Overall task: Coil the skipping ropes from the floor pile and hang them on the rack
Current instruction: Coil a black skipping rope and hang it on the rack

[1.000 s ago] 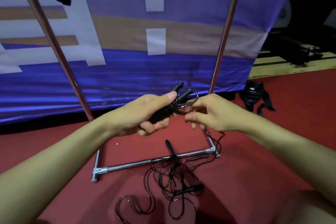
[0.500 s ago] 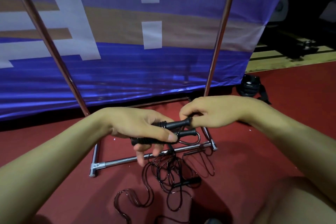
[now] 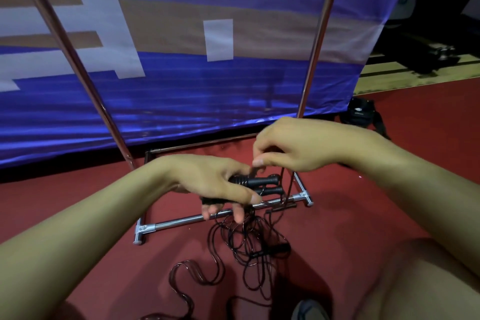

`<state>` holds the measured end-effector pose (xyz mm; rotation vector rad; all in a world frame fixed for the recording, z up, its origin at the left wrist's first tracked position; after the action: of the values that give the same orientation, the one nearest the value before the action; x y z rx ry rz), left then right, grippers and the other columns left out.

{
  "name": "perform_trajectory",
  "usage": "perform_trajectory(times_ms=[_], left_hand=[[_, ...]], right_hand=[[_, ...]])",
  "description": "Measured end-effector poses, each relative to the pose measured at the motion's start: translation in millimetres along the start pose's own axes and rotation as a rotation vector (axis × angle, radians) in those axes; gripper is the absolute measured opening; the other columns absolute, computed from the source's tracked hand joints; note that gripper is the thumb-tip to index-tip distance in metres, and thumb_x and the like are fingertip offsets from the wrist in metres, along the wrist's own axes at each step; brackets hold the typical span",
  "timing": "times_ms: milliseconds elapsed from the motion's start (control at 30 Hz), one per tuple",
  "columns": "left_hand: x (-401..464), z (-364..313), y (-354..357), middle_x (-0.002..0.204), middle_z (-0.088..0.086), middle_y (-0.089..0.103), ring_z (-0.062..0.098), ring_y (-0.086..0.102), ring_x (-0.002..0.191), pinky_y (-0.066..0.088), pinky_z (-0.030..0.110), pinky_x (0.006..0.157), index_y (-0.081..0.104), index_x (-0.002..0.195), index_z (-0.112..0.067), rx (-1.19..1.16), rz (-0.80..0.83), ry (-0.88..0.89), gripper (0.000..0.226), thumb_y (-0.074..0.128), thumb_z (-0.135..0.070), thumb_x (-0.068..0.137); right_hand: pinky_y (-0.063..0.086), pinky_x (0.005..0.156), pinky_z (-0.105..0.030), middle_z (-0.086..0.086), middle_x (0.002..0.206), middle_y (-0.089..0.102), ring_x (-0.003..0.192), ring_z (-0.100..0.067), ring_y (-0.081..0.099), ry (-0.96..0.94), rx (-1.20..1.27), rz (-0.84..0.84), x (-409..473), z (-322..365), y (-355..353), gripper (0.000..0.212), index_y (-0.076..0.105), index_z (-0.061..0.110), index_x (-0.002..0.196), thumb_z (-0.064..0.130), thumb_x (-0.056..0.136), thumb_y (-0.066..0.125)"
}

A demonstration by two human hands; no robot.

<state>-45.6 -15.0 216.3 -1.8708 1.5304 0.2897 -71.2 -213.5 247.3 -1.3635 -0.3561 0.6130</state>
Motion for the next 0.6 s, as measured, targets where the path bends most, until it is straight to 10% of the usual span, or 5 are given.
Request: perform_trajectory(times_ms=[133, 400, 600], left_hand=[[6, 7, -4, 0.091, 0.001, 0.077, 0.017, 0.069, 0.063, 0.047, 0.024, 0.047, 0.045, 0.135, -0.019, -0.085, -0.182, 0.027, 0.04, 0.06, -0.037, 0.103], [-4, 30, -19, 0.083, 0.001, 0.05, 0.01, 0.041, 0.06, 0.034, 0.02, 0.048, 0.059, 0.123, -0.019, -0.611, -0.182, 0.226, 0.05, 0.043, -0.061, 0.1], [2, 20, -22, 0.077, 0.002, 0.05, 0.011, 0.037, 0.053, 0.029, 0.02, 0.04, 0.061, 0.118, -0.019, -0.685, -0.283, 0.202, 0.049, 0.046, -0.062, 0.098]], right_hand=[[0.047, 0.068, -0.033, 0.013, 0.084, 0.067, 0.08, -0.01, 0.056, 0.077, -0.275, -0.185, 1, 11, -13, 0.029, 0.068, 0.037, 0.097, 0.061, 0.095, 0.053], [0.046, 0.07, -0.023, 0.011, 0.083, 0.056, 0.073, -0.003, 0.054, -0.066, 0.064, -0.259, -9, 0, -1, 0.042, 0.061, 0.037, 0.141, 0.039, 0.101, 0.05], [0.035, 0.071, -0.007, 0.014, 0.087, 0.059, 0.076, 0.006, 0.053, -0.082, 0.142, -0.406, -11, -2, 9, 0.037, 0.063, 0.031, 0.139, 0.03, 0.102, 0.061]])
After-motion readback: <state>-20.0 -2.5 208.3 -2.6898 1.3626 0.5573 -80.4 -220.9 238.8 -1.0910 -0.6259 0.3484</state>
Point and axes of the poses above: each hand's wrist, its own x-axis towards the middle knuckle, its own y-axis out of the palm, z = x × y, the point moved 1 cm from there along x, towards the middle knuckle
